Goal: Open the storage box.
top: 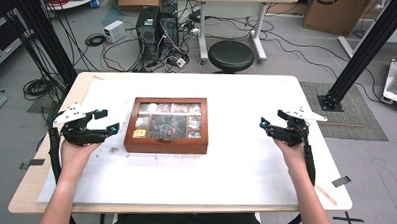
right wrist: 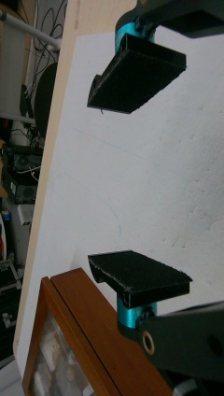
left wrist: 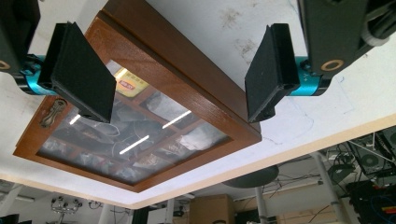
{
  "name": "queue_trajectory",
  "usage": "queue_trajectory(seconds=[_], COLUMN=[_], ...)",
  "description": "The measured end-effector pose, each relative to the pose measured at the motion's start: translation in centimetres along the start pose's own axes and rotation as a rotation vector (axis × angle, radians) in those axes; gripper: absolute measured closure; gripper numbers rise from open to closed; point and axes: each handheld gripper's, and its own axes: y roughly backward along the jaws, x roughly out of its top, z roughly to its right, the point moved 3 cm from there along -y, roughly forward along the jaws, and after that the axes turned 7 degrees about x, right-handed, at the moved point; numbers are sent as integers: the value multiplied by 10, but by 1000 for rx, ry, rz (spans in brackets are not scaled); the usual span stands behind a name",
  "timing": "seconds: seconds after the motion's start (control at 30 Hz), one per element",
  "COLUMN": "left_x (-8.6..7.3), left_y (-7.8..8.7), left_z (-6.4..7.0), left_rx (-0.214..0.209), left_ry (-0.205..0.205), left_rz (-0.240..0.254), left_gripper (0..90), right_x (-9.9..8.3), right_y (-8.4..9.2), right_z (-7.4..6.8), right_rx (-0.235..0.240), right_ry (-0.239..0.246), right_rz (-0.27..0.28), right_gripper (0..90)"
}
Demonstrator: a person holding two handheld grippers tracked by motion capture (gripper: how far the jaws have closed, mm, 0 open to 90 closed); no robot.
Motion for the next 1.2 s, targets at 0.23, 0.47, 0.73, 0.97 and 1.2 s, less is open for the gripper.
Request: queue_trajectory(seconds=[0.23, 0.47, 0.73, 0.97, 1.2], left_x=[-4, -8, -13, -19, -24], left_y=[-3, -8, -13, -16, -19], left_z=[0, 4, 11, 16, 18], left_rx=[-33, -74, -132, -152, -174], left_ry=[31, 23, 11, 9, 10], left_rz=[-2, -30, -69, -104, -130], left_gripper=[237, 235, 235, 228, 228], right_x=[-1, -2, -2, -3, -3], right_y=[0, 0, 0, 1, 0], right_z=[1, 2, 2, 4, 4], right_rx=[-7, -10, -14, -17, -20], right_ry=[-13, -15, -19, -24, -28], right_rz=[-1, -1, -1, 0, 0], right_gripper=[219, 219, 219, 219, 219])
